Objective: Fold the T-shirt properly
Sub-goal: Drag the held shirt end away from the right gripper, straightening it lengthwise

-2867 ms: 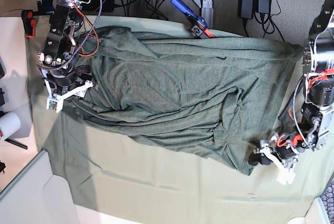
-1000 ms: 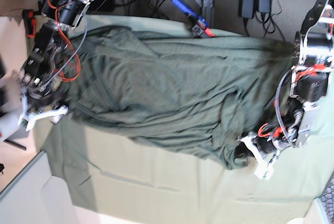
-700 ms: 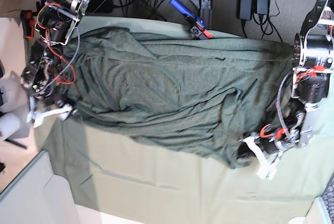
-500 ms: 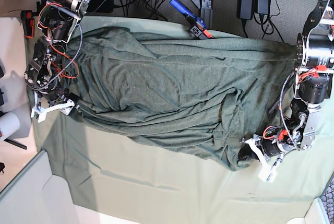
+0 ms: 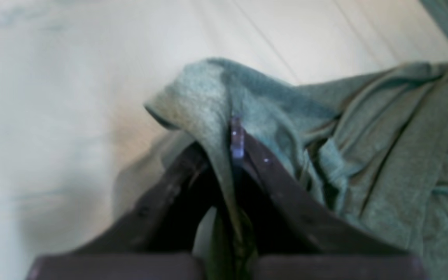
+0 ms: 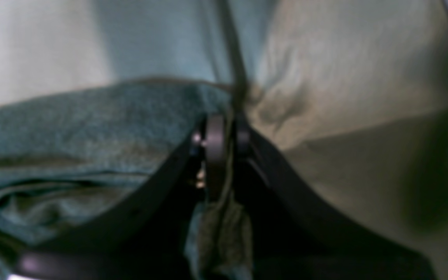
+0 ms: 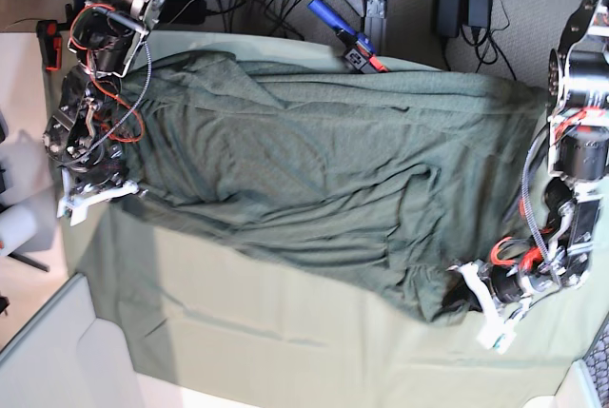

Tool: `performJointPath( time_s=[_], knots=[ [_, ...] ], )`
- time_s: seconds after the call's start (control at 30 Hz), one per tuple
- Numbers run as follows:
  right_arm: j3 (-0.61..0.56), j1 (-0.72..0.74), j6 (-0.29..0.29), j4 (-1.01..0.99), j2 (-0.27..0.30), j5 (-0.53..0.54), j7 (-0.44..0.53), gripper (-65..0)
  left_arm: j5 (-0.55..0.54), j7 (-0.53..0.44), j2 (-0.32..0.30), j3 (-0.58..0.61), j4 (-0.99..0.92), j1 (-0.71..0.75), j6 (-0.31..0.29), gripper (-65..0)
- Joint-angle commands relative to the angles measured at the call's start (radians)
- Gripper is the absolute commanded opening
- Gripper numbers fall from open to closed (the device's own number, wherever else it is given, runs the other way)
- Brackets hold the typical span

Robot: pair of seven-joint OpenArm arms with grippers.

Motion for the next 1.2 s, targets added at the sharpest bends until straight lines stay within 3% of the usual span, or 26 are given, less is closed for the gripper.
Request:
performJointPath(
  time_s=[0.0,0.23,0.63,0.93,1.17],
  knots=[
    [0.005,0.012,0.011,0.054,0.019,0.014,0.022,-65.0,-0.019,-0.012,-0.012,-0.001,0.047,-0.008,-0.016,-65.0],
    [0.005,-0.071,0.011,0.227,0.019,0.036,-0.018,-65.0,-0.023,-0.011,-0.049,0.0,0.262,0.134,-0.016,-65.0],
    [0.005,-0.181,0.011,0.277,0.025,0.036,-0.016,-65.0,-0.002,-0.011,-0.171,0.0,0.681,0.371,-0.016,-65.0],
    [0.005,-0.181,0.011,0.277,0.072,0.036,-0.029,-65.0,0.075,-0.011,-0.178,0.0,0.804,0.471,-0.016,-65.0],
    [0.005,-0.23,0.011,0.277,0.103,0.043,-0.027,-65.0,0.112,-0.011,-0.22,0.0,0.894,0.541,-0.016,-65.0]
  ],
)
